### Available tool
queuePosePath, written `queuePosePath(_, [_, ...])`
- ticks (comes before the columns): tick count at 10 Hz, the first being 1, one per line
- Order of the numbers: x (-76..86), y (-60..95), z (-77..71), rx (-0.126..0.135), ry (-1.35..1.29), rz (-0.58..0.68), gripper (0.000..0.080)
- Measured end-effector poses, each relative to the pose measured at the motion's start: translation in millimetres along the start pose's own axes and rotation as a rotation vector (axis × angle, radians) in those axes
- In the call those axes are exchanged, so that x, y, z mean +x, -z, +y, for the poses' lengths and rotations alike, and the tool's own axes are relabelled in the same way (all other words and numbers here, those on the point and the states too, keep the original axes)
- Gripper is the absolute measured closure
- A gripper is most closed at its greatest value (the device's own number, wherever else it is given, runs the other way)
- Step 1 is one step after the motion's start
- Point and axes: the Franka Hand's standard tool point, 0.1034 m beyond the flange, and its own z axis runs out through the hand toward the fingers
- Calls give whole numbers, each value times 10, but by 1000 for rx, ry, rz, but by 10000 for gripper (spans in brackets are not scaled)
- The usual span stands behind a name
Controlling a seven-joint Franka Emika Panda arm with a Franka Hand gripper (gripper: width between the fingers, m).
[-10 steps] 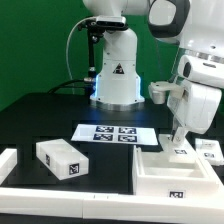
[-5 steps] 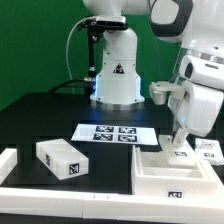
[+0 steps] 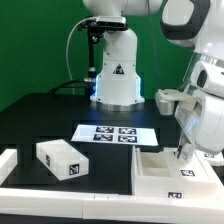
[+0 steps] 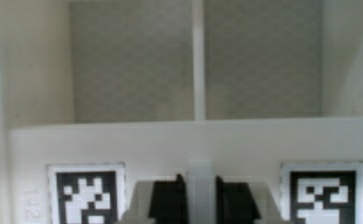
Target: Assemble cabinet
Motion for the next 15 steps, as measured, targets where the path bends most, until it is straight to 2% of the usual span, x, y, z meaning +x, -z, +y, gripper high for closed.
queuePosePath(1, [-1, 3, 1, 20, 0, -15, 732])
queuePosePath(2, [6, 4, -1, 26, 2, -21, 732])
queuePosePath(4, [7, 3, -1, 26, 3, -22, 732])
queuePosePath(5, [6, 3, -2, 26, 3, -22, 689])
queuePosePath(6, [6, 20, 5, 23, 3, -21, 519])
queuePosePath(7, [5, 139, 20, 10, 7, -20, 519])
queuePosePath(8, [-8, 311, -17, -4, 3, -14, 344])
queuePosePath(9, [-33, 416, -172, -1, -14, -12, 171])
queuePosePath(10, [-31, 396, -303, 6, -44, -8, 171])
queuePosePath(11, [-42, 381, -306, 10, -37, -10, 43])
queuePosePath(13, [-39, 378, -299, 10, -38, -10, 2])
queuePosePath(14, [-5, 370, -352, 21, -57, -7, 2])
queuePosePath(15, [126, 357, -527, 59, -83, 9, 2])
